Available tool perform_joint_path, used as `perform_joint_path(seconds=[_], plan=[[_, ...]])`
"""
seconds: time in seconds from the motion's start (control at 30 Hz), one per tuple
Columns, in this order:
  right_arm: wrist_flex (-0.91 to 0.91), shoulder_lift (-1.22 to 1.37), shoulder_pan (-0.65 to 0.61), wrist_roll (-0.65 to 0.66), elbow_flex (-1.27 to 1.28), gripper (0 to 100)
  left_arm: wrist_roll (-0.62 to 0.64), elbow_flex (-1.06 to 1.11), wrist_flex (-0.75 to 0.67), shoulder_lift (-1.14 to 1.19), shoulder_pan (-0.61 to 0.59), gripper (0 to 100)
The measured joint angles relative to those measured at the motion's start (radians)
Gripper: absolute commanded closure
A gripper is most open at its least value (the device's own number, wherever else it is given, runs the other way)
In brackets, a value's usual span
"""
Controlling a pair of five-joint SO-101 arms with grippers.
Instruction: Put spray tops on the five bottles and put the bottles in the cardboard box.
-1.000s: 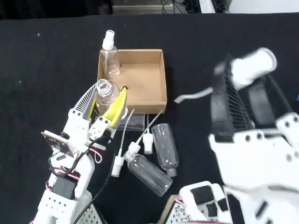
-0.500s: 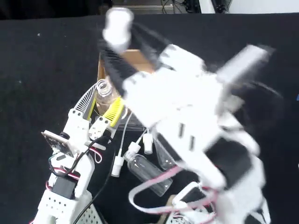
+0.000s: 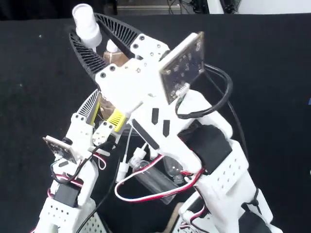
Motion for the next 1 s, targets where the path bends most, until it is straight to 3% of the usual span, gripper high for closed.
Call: perform_joint_path(seconds=[0.53, 0.77, 1.0], plan=[[0.233, 0.002, -0.002, 0.000, 0.014, 97.5, 0.000, 0.000, 0.000, 0.000, 0.000, 97], [0.284, 0.002, -0.002, 0.000, 0.069, 69.8, 0.000, 0.000, 0.000, 0.000, 0.002, 97], [0.396, 0.002, -0.003, 0.000, 0.061, 78.7, 0.000, 0.000, 0.000, 0.000, 0.000, 97]])
